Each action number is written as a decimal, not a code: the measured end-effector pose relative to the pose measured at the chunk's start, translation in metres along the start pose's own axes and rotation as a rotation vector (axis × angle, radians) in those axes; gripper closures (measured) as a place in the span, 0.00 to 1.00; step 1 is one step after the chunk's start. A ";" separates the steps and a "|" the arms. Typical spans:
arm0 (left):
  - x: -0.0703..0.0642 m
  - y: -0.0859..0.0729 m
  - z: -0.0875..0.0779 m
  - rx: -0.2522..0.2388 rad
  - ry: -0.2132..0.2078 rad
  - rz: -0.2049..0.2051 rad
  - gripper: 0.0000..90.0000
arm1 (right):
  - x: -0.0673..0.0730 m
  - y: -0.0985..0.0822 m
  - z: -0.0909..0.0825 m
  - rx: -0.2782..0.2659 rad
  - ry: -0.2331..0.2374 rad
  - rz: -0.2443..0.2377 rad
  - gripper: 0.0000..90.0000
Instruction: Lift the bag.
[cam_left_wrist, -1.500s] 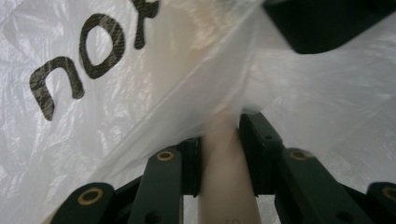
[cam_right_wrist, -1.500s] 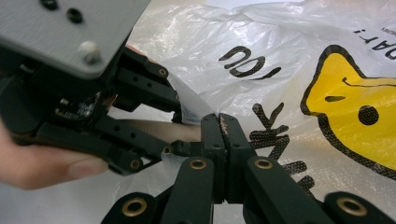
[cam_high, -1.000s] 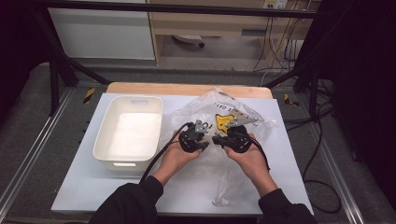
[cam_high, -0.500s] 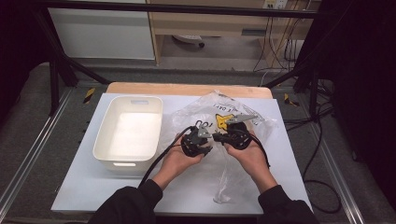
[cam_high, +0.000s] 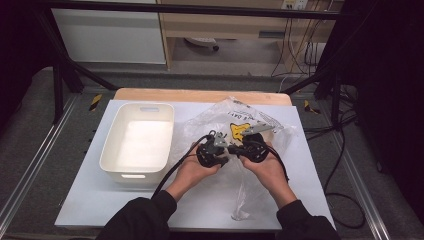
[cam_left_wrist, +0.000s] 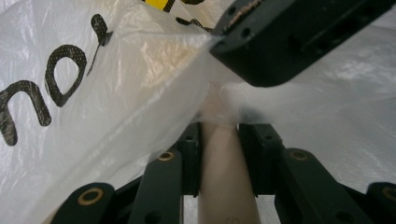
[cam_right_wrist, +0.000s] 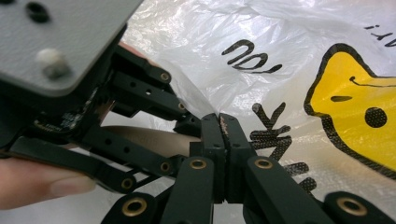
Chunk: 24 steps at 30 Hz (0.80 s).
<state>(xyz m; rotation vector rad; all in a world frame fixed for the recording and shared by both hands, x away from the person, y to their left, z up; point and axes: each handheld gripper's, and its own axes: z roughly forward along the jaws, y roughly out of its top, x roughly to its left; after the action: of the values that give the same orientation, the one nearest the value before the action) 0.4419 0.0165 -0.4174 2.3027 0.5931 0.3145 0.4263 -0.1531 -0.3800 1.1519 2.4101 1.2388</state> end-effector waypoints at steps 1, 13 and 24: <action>0.000 0.000 0.001 -0.001 0.003 0.002 0.77 | 0.000 -0.001 0.000 0.001 0.001 0.002 1.00; 0.007 0.000 0.015 -0.029 0.008 0.027 0.77 | -0.001 -0.005 0.001 0.006 0.003 -0.002 1.00; 0.010 -0.003 0.023 -0.047 0.019 0.029 0.77 | -0.004 -0.009 0.002 0.015 0.001 0.011 1.00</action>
<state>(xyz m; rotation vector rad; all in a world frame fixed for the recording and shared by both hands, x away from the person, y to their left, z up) 0.4583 0.0102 -0.4354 2.2674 0.5564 0.3608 0.4247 -0.1578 -0.3891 1.1705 2.4212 1.2274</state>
